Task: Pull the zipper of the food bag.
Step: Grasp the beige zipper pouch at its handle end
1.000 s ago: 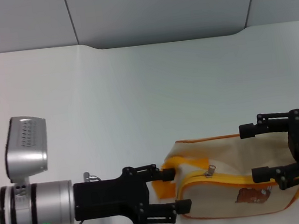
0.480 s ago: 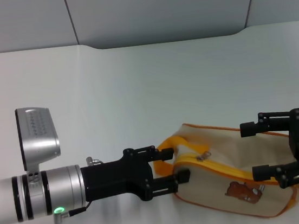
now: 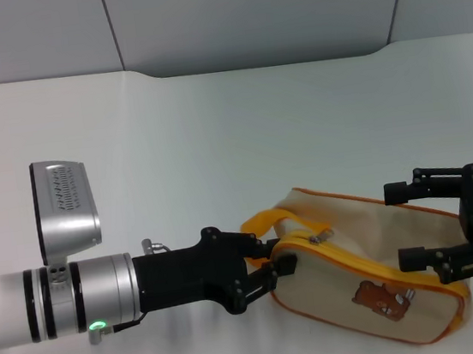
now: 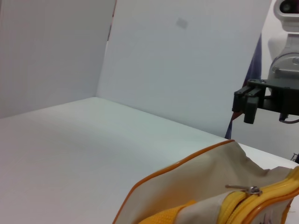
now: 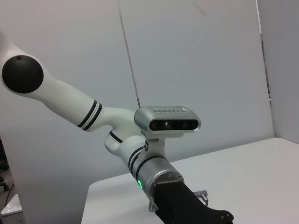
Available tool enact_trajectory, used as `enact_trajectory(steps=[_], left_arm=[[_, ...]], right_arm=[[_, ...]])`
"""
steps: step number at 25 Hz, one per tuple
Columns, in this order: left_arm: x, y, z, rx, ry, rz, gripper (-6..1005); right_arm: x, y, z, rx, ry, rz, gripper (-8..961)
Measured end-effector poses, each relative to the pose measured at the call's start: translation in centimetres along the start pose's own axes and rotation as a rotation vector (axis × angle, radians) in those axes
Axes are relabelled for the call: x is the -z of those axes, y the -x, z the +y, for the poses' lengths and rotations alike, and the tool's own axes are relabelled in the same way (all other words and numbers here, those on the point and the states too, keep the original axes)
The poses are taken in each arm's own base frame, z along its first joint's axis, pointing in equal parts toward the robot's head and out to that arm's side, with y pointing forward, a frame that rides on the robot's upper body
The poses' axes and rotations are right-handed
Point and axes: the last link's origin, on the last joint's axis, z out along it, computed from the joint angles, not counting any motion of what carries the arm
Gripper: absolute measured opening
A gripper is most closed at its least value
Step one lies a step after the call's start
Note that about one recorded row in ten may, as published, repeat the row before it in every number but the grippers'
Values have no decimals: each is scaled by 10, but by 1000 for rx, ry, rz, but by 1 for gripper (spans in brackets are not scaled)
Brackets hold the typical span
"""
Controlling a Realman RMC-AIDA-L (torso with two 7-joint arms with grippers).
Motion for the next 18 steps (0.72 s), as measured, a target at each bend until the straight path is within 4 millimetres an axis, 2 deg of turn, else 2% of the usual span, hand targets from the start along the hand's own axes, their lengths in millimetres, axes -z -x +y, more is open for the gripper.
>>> enact_trajectory(steps=[4,6,12,18], left_arm=[[-3,-3,-1,-14,7,-2,337],[-5,-5,-2,-30,9,-1,126],[-4,-8,-3,-43,4,15,61],[10,-21,-9,-96,-3,45,61]], right_arm=[[0,0,0,1,-1,0,830],[0,0,0,2,0,0,830],[-2,3,-4,20,-29,-28,829],[-5,12,-16,186,-197,-153,828]])
